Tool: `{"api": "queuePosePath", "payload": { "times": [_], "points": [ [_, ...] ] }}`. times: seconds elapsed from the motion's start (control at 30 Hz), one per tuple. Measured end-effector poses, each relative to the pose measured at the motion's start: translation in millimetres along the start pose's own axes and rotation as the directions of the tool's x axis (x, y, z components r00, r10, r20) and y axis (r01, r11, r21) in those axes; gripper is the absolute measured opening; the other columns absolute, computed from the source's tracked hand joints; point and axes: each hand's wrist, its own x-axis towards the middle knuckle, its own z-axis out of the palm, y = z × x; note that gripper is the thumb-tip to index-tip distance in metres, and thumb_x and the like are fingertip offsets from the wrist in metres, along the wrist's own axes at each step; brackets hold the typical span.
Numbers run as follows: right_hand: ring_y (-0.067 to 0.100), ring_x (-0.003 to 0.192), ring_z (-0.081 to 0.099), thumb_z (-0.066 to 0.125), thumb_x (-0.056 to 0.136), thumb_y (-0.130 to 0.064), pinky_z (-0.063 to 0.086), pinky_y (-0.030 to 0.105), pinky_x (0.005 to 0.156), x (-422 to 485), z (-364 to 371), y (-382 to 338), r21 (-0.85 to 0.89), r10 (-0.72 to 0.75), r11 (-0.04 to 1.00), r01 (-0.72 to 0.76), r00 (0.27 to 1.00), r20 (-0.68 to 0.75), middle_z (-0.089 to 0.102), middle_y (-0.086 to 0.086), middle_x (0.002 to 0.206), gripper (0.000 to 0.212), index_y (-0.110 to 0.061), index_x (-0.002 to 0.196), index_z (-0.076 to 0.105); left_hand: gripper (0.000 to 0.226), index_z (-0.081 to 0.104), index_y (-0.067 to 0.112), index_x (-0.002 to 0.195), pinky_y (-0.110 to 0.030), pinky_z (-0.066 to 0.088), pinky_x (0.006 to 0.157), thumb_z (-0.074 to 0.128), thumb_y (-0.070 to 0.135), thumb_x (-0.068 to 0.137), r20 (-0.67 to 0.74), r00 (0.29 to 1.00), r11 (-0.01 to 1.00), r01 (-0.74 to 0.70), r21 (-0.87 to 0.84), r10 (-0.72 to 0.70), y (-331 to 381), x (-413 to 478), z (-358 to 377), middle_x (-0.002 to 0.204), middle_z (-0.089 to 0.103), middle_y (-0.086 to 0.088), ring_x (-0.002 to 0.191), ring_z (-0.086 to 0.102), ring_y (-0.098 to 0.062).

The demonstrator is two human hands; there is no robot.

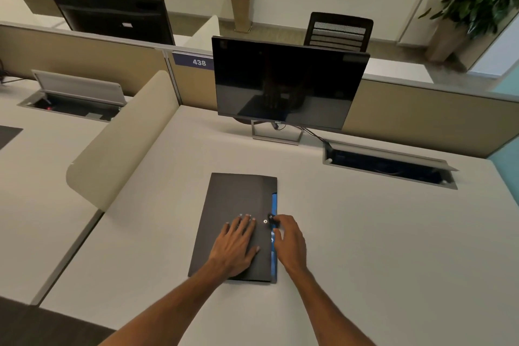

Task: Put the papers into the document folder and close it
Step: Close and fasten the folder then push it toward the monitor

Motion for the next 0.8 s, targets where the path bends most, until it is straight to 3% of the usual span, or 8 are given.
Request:
{"api": "queuePosePath", "payload": {
  "times": [0.13, 0.33, 0.5, 0.6, 0.73, 0.8],
  "points": [
    [0.016, 0.129, 0.059, 0.057, 0.102, -0.012, 0.047, 0.023, 0.109, 1.6, 12.7, 9.1, -0.119, -0.072, 0.990, 0.077, 0.996, 0.049, 0.062, 0.000, 0.141, 0.037, -0.018, 0.137, 0.064, 0.085, -0.006, 0.019, 0.171, -0.044, 0.007, 0.136, 0.029, 0.063, 0.108, -0.041, 0.998, 0.997, -0.048, -0.052, 0.046, -6.1, 2.8, 4.2, 0.181, -0.003, -0.003, 0.168, 0.000, -0.025],
    [0.016, 0.129, 0.058, 0.058, 0.102, -0.018, 0.044, 0.023, 0.109, 3.6, 19.9, 13.8, -0.190, -0.114, 0.973, 0.131, 0.988, 0.100, 0.062, 0.000, 0.143, 0.038, -0.020, 0.140, 0.063, 0.075, -0.020, 0.026, 0.165, -0.042, -0.004, 0.134, 0.024, 0.055, 0.112, 0.021, 0.989, 0.989, -0.143, -0.030, 0.144, -6.3, 10.8, 7.0, 0.180, -0.012, 0.001, 0.168, -0.008, -0.025],
    [0.023, 0.127, 0.060, 0.070, 0.095, -0.014, 0.048, 0.031, 0.108, 9.2, 13.8, 12.5, -0.233, -0.135, 0.956, 0.178, 0.973, 0.188, 0.063, 0.006, 0.142, 0.046, -0.019, 0.140, 0.063, 0.073, -0.014, 0.026, 0.170, -0.050, 0.003, 0.136, 0.020, 0.055, 0.113, 0.078, 0.990, 0.993, -0.113, -0.018, 0.114, -4.8, 12.6, 7.6, 0.181, -0.010, 0.002, 0.168, -0.007, -0.025],
    [0.023, 0.128, 0.059, 0.068, 0.097, -0.019, 0.046, 0.028, 0.109, 10.2, 11.4, 12.3, -0.240, -0.116, 0.956, 0.170, 0.968, 0.223, 0.061, 0.007, 0.143, 0.047, -0.019, 0.144, 0.060, 0.072, -0.013, 0.027, 0.170, -0.053, 0.006, 0.136, 0.018, 0.057, 0.113, 0.065, 0.992, 0.994, -0.110, -0.007, 0.110, -4.4, 14.4, 8.4, 0.181, -0.009, 0.003, 0.168, -0.006, -0.025],
    [0.022, 0.122, 0.063, 0.060, 0.104, -0.029, 0.049, 0.026, 0.102, 11.0, 13.4, 8.5, -0.218, -0.027, 0.973, 0.072, 0.979, 0.200, 0.063, 0.004, 0.137, 0.040, -0.022, 0.143, 0.058, 0.075, -0.013, 0.027, 0.170, -0.056, 0.012, 0.135, -0.004, 0.060, 0.103, 0.036, 0.993, 0.994, -0.109, 0.029, 0.108, -7.6, 16.0, 13.6, 0.181, -0.008, 0.002, 0.168, -0.002, -0.026],
    [0.023, 0.118, 0.064, 0.054, 0.106, -0.036, 0.052, 0.028, 0.098, 12.3, 11.3, 3.1, -0.221, 0.021, 0.975, 0.020, 0.983, 0.185, 0.064, 0.003, 0.133, 0.036, -0.023, 0.140, 0.056, 0.068, -0.012, 0.026, 0.170, -0.057, 0.015, 0.135, 0.008, 0.052, 0.112, 0.025, 0.993, 0.992, -0.114, 0.046, 0.113, -7.9, 15.6, 16.2, 0.181, -0.008, 0.001, 0.168, -0.001, -0.028]
  ]
}}
